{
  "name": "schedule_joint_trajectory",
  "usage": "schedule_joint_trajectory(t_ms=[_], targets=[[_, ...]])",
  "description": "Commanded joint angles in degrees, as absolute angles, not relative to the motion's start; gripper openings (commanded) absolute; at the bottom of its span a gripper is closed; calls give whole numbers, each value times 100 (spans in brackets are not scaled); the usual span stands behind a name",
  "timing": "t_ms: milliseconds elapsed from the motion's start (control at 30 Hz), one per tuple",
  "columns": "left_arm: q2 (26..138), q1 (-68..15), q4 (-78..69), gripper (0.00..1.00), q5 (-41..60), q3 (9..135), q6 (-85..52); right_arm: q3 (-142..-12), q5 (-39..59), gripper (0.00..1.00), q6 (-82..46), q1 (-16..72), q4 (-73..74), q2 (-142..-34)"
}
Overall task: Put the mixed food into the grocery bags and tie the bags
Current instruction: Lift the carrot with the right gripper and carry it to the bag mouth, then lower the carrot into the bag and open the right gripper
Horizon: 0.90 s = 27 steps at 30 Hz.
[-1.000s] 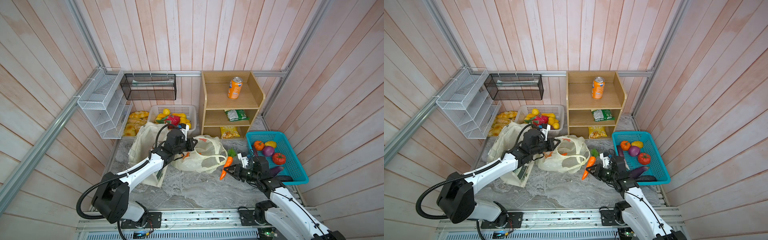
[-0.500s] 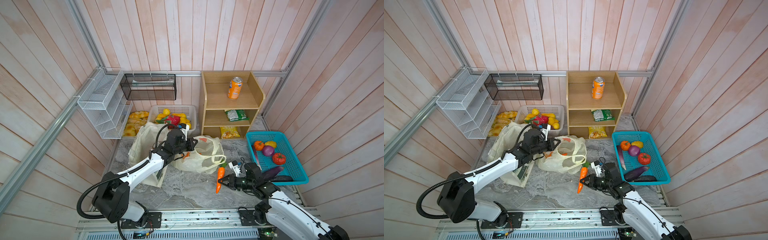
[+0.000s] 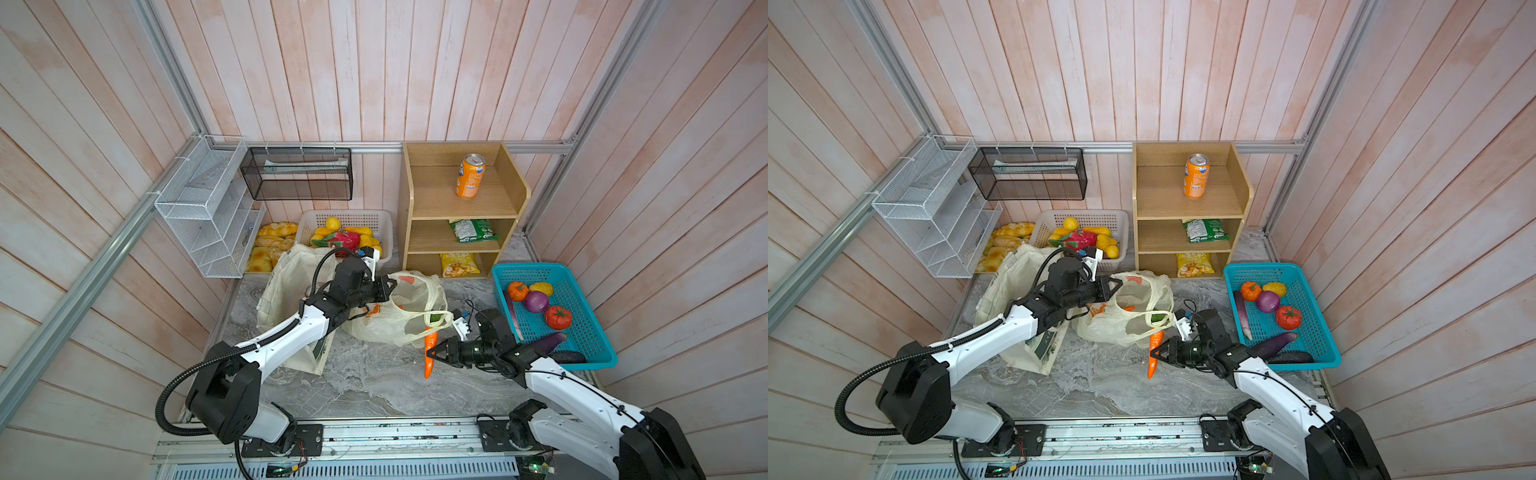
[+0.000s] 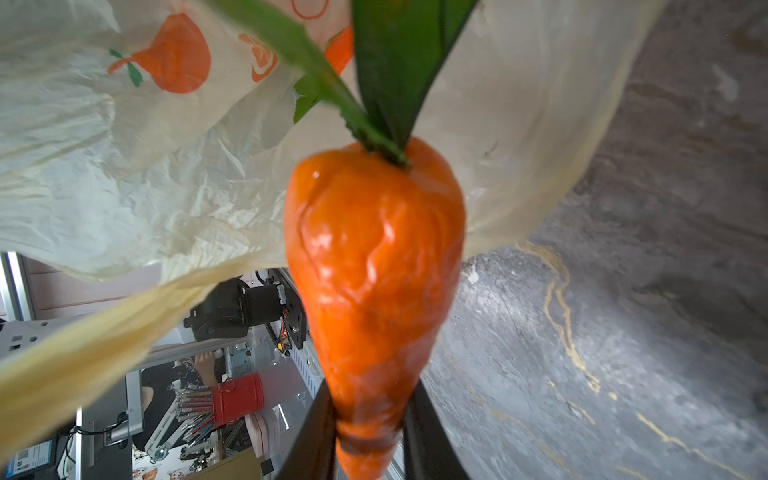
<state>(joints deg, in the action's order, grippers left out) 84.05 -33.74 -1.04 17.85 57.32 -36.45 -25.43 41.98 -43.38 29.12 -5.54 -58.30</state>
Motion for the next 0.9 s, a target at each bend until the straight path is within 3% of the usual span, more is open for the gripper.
schedule_joint_trajectory(t_ms=[0, 233, 367, 867], targets=[[8427, -3341, -176, 0, 1974, 5849, -3477, -2942, 4329, 12, -3952, 2939, -509, -6035], [8424, -3349, -149, 0, 2222, 5863, -3280, -3498, 4477, 12, -3585, 2389, -484, -6546], [8435, -3346, -226, 0, 2395, 5862, -3260, -3398, 4729, 12, -4082, 1866, 279, -6735], [8787, -3762, -890, 0, 2846, 5975, -3649, -3408, 4040, 17, -5137, 1978, 1832, -7224]])
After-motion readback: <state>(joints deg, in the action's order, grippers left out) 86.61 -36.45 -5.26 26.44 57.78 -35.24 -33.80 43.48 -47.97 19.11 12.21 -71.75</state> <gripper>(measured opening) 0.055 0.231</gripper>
